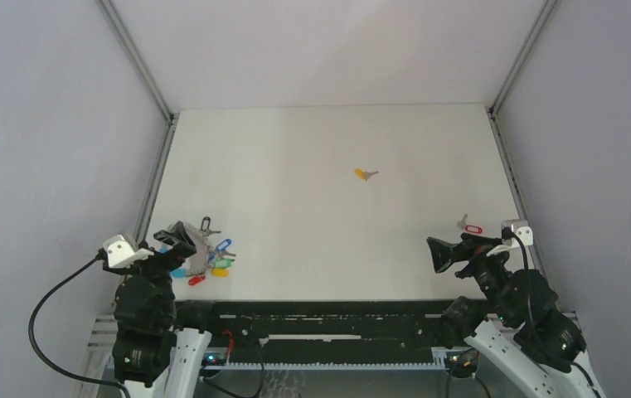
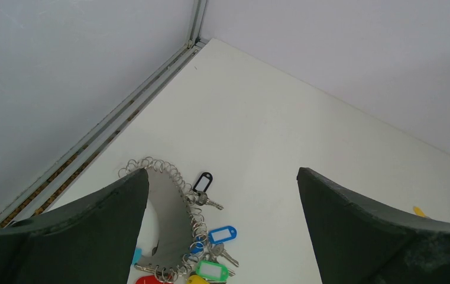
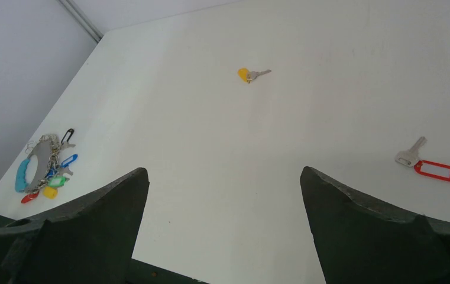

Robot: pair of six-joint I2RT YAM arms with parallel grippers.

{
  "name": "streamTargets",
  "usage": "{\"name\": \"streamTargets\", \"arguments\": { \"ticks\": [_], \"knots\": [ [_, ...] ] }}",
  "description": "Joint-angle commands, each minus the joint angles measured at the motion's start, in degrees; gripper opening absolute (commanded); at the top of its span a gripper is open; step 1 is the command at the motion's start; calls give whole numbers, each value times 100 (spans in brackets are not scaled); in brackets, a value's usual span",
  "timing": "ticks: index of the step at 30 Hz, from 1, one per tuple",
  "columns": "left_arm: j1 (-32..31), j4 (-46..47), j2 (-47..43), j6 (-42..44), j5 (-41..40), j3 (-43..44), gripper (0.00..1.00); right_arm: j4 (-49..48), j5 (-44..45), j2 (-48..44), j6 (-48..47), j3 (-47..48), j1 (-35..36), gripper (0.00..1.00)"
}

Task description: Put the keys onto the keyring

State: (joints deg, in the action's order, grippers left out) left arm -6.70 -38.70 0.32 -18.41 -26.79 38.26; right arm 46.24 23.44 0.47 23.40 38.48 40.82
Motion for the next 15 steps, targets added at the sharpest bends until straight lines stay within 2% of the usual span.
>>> {"name": "streamTargets", "arguments": {
  "ticks": [1,9,15],
  "knots": [
    [-29,143,-867,-4,-63,-12,100,-162,11,-539,80,-1,-39,100],
    [-31,108,-771,-24,-127,-12,100,-181,-20,-535,79,-6,-55,100],
    [-84,11,-366,-116,-277,13,100,-187,-47,-442,76,-13,-74,100]
  ]
}}
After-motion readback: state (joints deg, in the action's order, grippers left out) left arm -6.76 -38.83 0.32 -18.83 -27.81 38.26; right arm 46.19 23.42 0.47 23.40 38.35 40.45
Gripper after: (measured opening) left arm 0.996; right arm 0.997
